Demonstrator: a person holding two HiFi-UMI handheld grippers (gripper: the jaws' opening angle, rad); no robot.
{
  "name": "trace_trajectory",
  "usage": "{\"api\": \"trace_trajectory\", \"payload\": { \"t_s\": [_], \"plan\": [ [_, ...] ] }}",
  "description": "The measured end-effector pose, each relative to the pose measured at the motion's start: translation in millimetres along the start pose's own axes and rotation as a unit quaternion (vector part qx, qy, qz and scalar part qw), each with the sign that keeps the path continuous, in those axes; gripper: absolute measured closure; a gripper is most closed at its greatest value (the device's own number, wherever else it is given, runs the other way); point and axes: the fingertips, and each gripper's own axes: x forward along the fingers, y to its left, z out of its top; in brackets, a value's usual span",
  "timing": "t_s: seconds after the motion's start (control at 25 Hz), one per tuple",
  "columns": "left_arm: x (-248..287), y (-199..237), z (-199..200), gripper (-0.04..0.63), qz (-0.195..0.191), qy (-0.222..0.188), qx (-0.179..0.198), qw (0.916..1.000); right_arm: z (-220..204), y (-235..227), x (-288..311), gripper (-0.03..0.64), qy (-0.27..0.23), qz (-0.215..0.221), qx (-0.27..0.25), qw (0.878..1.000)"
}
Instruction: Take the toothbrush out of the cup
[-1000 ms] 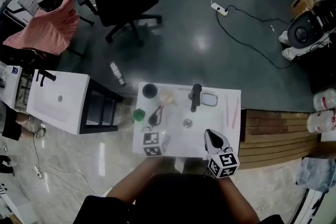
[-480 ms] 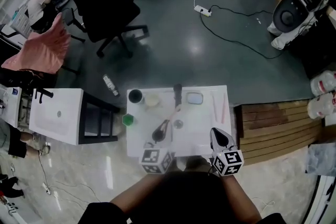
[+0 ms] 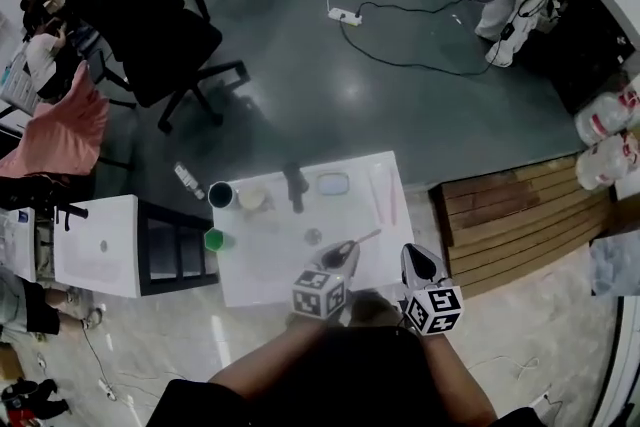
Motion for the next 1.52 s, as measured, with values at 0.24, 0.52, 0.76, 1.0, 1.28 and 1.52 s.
{"api": "trace_trajectory", "payload": {
  "t_s": [0.24, 0.52, 0.76, 1.0, 1.28, 1.52],
  "plan": [
    [56.8, -18.3, -36.4, 0.565, -0.032, 0.095, 0.026, 0.9946, -7.8, -39.4, -22.5, 0.615, 0.000, -0.021, 0.016, 1.000],
    [102.0, -7.6, -45.7, 0.565, -0.013, 0.152, 0.060, 0.9864, -13.1, -79.2, -28.6, 0.615, 0.000, -0.036, 0.030, 0.999],
    [129.5, 2.9, -42.2, 0.565, -0.002, 0.179, 0.071, 0.9813, -8.7, -96.7, -22.4, 0.614, -0.002, -0.038, 0.031, 0.999],
    [146.4, 0.4, -34.3, 0.561, 0.006, 0.190, 0.078, 0.9787, -1.8, -107.0, -19.4, 0.615, -0.004, -0.033, 0.030, 0.999],
    [164.3, 6.6, -21.4, 0.557, 0.020, 0.191, 0.076, 0.9785, 1.5, -114.5, -11.3, 0.615, -0.003, -0.025, 0.028, 0.999],
    [180.7, 20.2, -12.0, 0.566, 0.025, 0.208, 0.066, 0.9755, 6.1, -120.8, -7.4, 0.615, -0.004, -0.022, 0.027, 0.999]
  ]
}}
